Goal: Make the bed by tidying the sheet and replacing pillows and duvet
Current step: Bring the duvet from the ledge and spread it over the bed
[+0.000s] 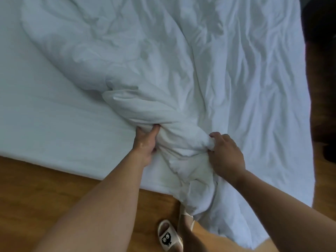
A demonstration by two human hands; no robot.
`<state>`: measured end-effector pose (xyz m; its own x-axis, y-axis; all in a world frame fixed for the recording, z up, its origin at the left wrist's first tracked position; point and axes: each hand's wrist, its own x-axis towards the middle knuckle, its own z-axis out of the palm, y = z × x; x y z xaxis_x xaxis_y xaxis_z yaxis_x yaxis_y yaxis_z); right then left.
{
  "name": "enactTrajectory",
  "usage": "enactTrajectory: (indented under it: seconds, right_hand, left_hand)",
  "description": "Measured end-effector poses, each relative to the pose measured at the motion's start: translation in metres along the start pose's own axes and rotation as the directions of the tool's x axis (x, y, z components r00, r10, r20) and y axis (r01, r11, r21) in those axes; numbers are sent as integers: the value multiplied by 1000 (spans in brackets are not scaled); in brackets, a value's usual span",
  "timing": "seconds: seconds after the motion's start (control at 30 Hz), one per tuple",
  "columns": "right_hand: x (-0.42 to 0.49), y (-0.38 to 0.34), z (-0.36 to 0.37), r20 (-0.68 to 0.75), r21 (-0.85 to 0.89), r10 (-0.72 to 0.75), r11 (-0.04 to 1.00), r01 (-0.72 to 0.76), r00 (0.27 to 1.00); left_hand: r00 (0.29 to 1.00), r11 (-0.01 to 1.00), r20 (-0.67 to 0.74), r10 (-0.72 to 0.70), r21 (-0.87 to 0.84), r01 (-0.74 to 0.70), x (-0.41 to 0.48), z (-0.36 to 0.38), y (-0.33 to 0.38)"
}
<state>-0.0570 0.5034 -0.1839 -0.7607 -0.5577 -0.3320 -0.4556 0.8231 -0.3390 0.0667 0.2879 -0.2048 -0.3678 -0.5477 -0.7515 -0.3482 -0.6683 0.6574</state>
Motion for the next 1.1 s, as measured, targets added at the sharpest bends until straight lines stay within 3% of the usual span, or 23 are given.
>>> enactTrajectory:
  seconds: [0.1, 0.2, 0.3, 0.4, 0.47, 0.53, 0.6, 0.67, 0.7, 0.73, 0.8, 0.83, 0.9, 0.97, 1.03, 1.1]
  right_hand:
    - [0, -36, 3, -76, 222, -137, 963, 151, 988]
    - [14, -49, 3, -69, 299, -200, 931, 211, 977]
    - [14, -62, 16, -2, 244, -249, 939, 242, 969]
    - [-6, -105, 46, 334, 139, -375, 927, 349, 864]
    - [-12, -142, 55, 415, 298, -374, 917, 265, 829]
    - [-4, -182, 52, 299, 530, -275, 844, 80, 914]
    - [12, -227, 53, 251, 653, -207, 757, -7, 946]
    - [24, -267, 60, 295, 576, -182, 817, -23, 938]
    - [31, -278, 72, 290, 472, -146, 882, -8, 946]
    - [40, -282, 84, 256, 363, -102, 932, 2, 961]
    - [55, -281, 101, 158, 233, -55, 972, 17, 986]
    - [59, -279, 105, 118, 226, -35, 974, 7, 992]
    - [66, -280, 111, 60, 194, 3, 981, -15, 998]
    - [66, -287, 110, 86, 154, 23, 987, -36, 996]
    - [61, -297, 104, 178, 180, 51, 980, -84, 983]
    - [52, -311, 94, 309, 210, 3, 975, -71, 951]
  left_hand:
    - [1000, 990, 31, -2, -141, 6, 5, 36, 17]
    - [988, 991, -95, 125, -34, -128, 8, 40, 33]
    - [909, 901, -250, 332, 369, -228, -15, 7, 42]
    - [804, 588, -304, 511, 806, -69, -62, -54, 28]
    - [827, 380, -226, 514, 925, 16, -81, -97, 5]
    - [878, 242, -124, 463, 970, 9, -85, -128, -17]
    - [908, 166, 68, 415, 975, -148, -80, -137, -33]
    - [898, 62, 283, 337, 945, -321, -74, -130, -38]
    - [884, 80, 363, 296, 913, -401, -70, -127, -37]
    - [874, 178, 402, 273, 872, -456, -61, -131, -31]
    - [908, 310, 399, 123, 854, -417, -37, -158, -10]
    - [927, 389, 368, 75, 845, -367, -19, -180, 6]
    - [986, 668, 168, 16, 732, -135, 15, -222, 50]
    - [993, 909, 86, -80, 415, 37, 45, -244, 96]
    - [991, 977, 115, -68, 208, 43, 74, -249, 136]
    - [998, 990, 63, 5, 143, -14, 98, -243, 166]
